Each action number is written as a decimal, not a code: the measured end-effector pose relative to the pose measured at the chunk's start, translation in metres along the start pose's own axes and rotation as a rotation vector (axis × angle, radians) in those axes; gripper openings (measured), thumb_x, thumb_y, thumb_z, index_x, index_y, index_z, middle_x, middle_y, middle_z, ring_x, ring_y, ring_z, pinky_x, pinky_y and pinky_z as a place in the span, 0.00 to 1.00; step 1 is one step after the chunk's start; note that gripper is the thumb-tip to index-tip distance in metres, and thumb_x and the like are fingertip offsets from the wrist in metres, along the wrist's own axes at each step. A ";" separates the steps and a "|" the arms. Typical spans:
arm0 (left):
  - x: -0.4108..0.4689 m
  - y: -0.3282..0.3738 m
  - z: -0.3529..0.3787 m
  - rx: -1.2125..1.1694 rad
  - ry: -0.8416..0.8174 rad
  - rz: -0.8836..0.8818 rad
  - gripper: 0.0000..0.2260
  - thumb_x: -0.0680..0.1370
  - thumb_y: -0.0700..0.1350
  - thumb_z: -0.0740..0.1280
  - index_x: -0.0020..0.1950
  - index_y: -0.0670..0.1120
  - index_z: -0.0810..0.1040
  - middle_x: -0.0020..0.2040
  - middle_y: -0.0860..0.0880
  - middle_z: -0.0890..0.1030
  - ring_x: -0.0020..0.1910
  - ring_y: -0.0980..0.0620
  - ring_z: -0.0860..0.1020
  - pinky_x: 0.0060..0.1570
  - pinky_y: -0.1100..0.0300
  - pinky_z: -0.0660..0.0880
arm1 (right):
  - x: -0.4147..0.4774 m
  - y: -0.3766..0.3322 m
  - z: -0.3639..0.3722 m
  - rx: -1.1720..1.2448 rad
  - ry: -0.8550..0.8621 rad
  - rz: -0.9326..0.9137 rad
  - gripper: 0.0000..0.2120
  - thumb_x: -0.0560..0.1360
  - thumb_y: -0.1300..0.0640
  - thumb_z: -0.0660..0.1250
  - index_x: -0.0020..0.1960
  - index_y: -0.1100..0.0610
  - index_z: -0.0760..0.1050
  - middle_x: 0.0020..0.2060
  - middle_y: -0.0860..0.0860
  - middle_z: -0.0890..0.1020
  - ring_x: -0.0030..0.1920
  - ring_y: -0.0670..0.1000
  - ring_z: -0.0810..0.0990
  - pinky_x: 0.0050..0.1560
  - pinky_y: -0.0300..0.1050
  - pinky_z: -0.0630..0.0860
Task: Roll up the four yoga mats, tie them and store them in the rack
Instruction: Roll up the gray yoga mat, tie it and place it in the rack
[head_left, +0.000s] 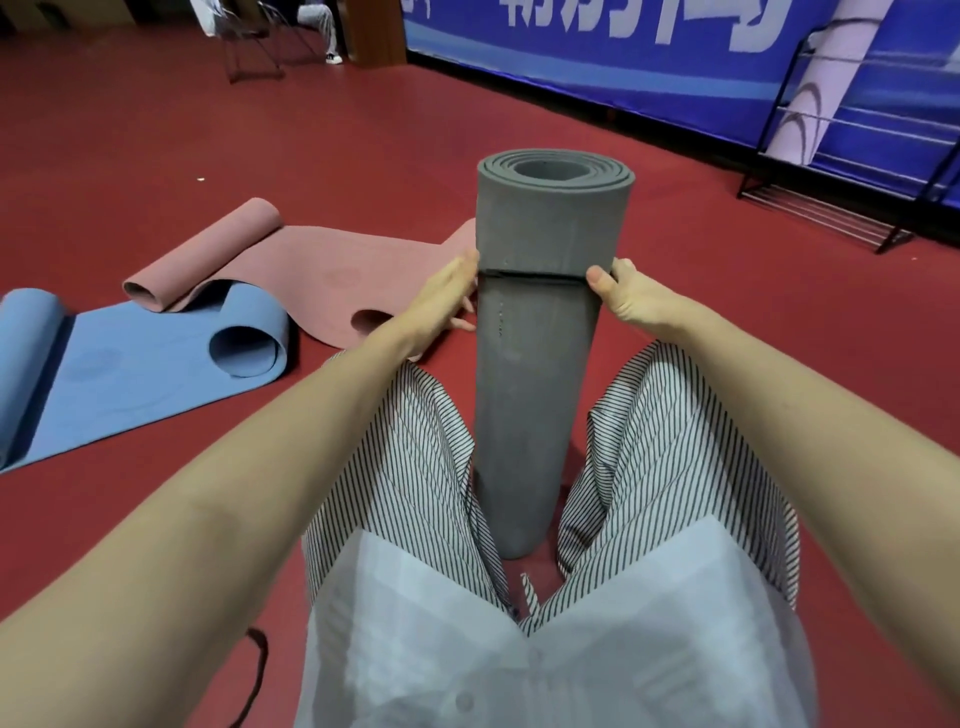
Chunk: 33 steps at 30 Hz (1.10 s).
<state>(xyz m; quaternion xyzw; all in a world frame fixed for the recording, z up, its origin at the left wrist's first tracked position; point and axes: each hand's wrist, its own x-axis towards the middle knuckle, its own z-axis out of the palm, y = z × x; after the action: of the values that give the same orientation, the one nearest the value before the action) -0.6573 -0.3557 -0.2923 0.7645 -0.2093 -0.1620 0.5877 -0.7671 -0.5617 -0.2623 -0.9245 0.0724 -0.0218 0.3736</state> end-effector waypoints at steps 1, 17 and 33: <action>-0.001 0.001 0.000 0.005 0.001 0.005 0.24 0.75 0.67 0.54 0.52 0.47 0.71 0.47 0.45 0.72 0.43 0.50 0.71 0.41 0.58 0.78 | -0.001 -0.002 -0.002 0.015 -0.022 -0.013 0.32 0.79 0.40 0.50 0.76 0.58 0.53 0.71 0.56 0.62 0.72 0.53 0.59 0.67 0.42 0.56; -0.006 -0.012 0.006 -0.025 -0.175 -0.122 0.15 0.80 0.58 0.60 0.40 0.50 0.71 0.33 0.60 0.75 0.37 0.64 0.75 0.50 0.60 0.72 | 0.012 0.023 -0.010 -0.063 -0.127 0.120 0.31 0.79 0.44 0.55 0.77 0.57 0.52 0.74 0.52 0.62 0.72 0.51 0.62 0.66 0.37 0.56; 0.011 -0.002 0.018 -0.285 0.215 -0.139 0.08 0.73 0.41 0.62 0.35 0.48 0.69 0.40 0.48 0.72 0.41 0.52 0.71 0.43 0.64 0.69 | 0.028 0.019 0.003 -0.073 -0.130 0.142 0.30 0.80 0.41 0.48 0.76 0.59 0.55 0.71 0.53 0.66 0.70 0.52 0.65 0.66 0.39 0.59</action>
<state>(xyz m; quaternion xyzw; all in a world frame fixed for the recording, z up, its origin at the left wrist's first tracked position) -0.6570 -0.3758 -0.2986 0.6991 -0.0669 -0.1478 0.6964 -0.7410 -0.5774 -0.2779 -0.9295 0.1142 0.0673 0.3441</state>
